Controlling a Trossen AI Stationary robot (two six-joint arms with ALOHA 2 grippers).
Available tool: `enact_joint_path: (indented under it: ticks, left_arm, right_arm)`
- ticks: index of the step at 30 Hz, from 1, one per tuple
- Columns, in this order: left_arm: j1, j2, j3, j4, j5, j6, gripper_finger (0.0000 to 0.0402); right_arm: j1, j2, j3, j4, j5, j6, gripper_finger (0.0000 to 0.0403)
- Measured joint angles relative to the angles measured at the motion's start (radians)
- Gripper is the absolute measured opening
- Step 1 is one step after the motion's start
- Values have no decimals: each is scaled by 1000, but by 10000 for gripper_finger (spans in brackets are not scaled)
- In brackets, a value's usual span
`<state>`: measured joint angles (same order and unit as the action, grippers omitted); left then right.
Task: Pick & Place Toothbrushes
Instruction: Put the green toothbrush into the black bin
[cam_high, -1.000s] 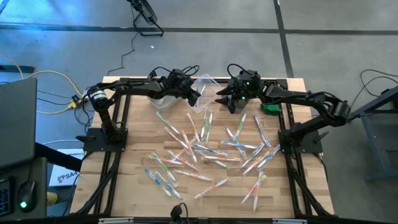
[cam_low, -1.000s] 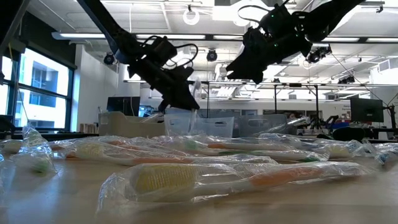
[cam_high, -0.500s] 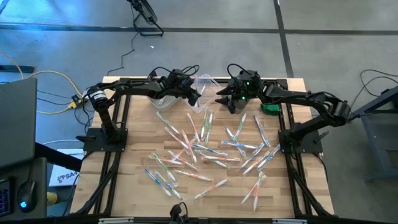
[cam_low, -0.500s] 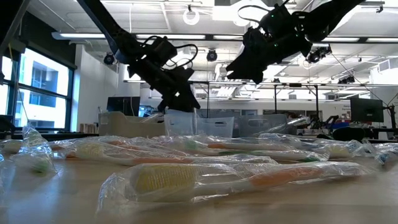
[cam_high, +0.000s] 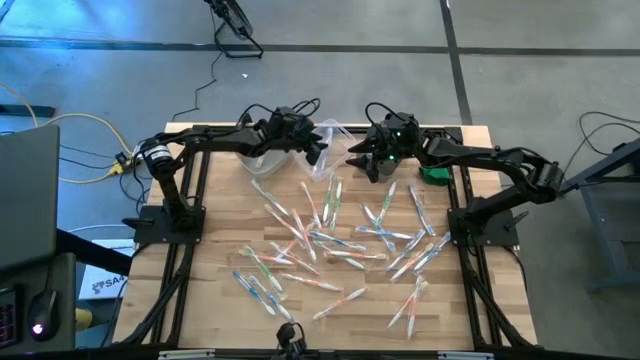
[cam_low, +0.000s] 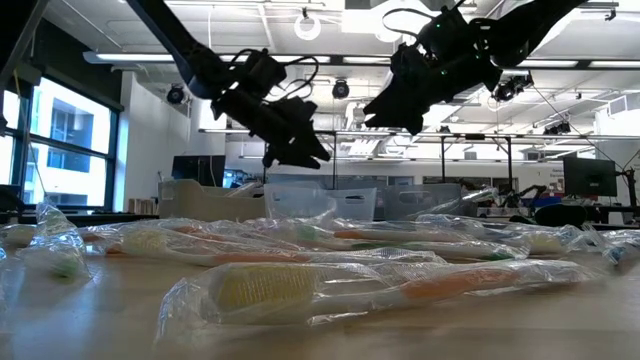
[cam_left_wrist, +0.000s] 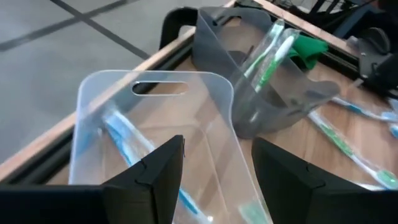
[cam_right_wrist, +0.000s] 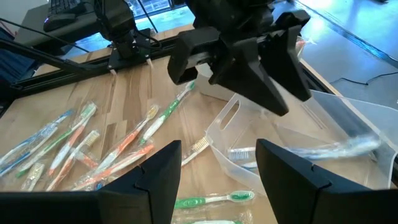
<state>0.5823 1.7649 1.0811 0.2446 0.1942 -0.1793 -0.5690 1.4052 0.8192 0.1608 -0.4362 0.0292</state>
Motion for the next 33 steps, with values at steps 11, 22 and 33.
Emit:
enact_joint_path:
  ticks: [11,22,33]
  left_arm:
    - [0,0,20,-16,-9,2,188]
    - [-13,0,21,-9,57,109,97]
    - [-20,0,21,-26,57,146,5]
  right_arm:
    - [0,0,0,0,0,0,199]
    - [0,0,0,0,19,5,199]
    - [0,0,0,-2,16,4,199]
